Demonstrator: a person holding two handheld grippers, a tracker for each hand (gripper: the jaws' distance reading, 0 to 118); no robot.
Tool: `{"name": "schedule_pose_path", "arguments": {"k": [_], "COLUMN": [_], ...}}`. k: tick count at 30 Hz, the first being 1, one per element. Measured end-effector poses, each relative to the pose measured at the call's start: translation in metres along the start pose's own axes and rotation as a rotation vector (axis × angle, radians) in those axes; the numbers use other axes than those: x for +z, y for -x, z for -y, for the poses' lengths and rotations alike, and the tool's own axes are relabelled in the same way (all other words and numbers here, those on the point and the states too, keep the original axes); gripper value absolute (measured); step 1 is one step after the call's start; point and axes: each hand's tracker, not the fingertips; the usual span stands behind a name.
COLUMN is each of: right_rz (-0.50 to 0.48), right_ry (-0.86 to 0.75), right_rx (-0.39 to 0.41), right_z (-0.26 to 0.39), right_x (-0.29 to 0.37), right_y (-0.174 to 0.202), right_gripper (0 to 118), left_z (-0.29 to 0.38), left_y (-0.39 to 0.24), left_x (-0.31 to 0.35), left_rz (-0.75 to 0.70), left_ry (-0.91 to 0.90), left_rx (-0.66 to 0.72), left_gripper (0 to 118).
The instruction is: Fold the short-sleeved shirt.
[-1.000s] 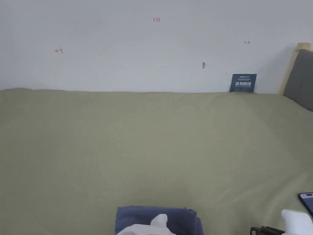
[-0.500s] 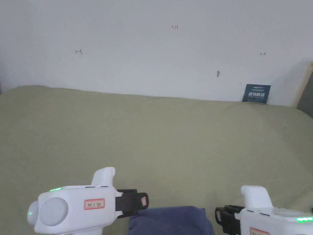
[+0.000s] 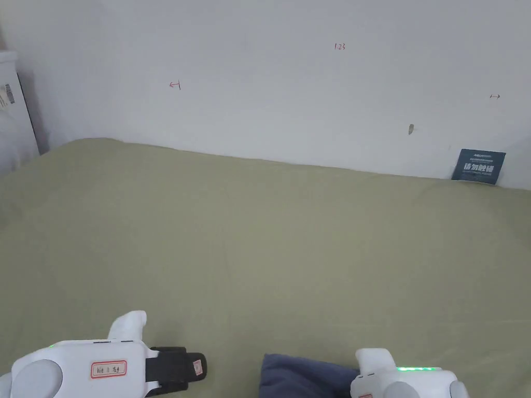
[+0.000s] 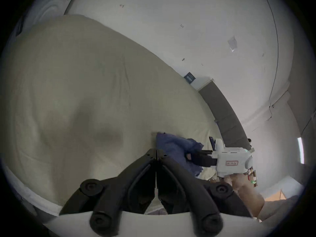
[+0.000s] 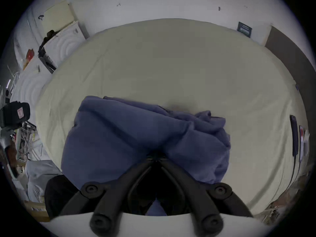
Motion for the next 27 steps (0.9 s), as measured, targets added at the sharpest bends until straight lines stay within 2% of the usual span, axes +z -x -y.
{"name": "schedule_pose_path", "arguments": {"k": [3,4,6,7,9,12,14,16,17,18,19,20,21,23,24,26,27], "right_rz": [0.008,0.003,-0.011,-0.017,-0.028,-0.051,-0.064,-0.072,-0.076,-0.078,-0.078,-0.073,-0.067,-0.064,-0.07,-0.072,-0.041], "right_ry": [0.003,0.004,0.003,0.003,0.003,0.004,0.006,0.006,0.004,0.002,-0.002,-0.007,-0.012,-0.027,-0.037,-0.06,-0.087], "right_rx": [0.009,-0.006,-0.031,-0.037,-0.048,-0.085,-0.093,-0.099,-0.101,-0.102,-0.103,-0.108,-0.109,-0.112,-0.115,-0.127,-0.115], "right_z": [-0.001,-0.001,-0.001,-0.001,-0.001,-0.001,-0.001,-0.001,-0.001,-0.001,0.0,0.0,0.001,0.003,0.003,0.003,0.001], "right_x": [0.002,0.002,0.002,0.002,0.003,0.003,0.004,0.003,0.003,0.003,0.003,0.004,0.005,0.008,0.01,0.015,0.02], "right_y": [0.001,-0.001,-0.005,-0.006,-0.009,-0.014,-0.016,-0.018,-0.018,-0.017,-0.017,-0.017,-0.017,-0.013,-0.013,-0.006,0.002], "right_gripper": [0,0,0,0,0,0,0,0,0,0,0,0,0,0,0,0,0], "left_z": [-0.002,-0.003,-0.003,-0.001,-0.002,0.01,0.012,0.011,0.013,0.015,0.015,0.018,0.021,0.021,0.02,0.015,0.01], "left_y": [0.001,0.003,0.009,0.01,0.018,0.027,0.026,0.02,0.017,0.013,0.004,0.0,-0.001,0.013,0.016,0.014,0.014], "left_x": [-0.024,-0.035,-0.063,-0.079,-0.101,-0.139,-0.141,-0.152,-0.158,-0.161,-0.166,-0.169,-0.171,-0.166,-0.163,-0.156,-0.152], "left_rz": [0.103,0.15,0.199,0.216,0.217,0.206,0.351,0.345,0.346,0.355,0.342,0.202,0.155,0.271,0.266,0.228,0.23], "left_ry": [0.078,0.117,0.189,0.246,0.209,0.314,0.255,0.301,0.322,0.309,0.313,0.319,0.325,0.293,0.293,0.293,0.293], "left_rx": [0.015,0.036,0.121,0.142,0.17,0.254,0.243,0.262,0.269,0.246,0.227,0.151,0.119,0.222,0.238,0.171,0.151], "left_gripper": [3,9,93,118,118,118,117,113,96,60,18,17,17,17,17,17,17]}}
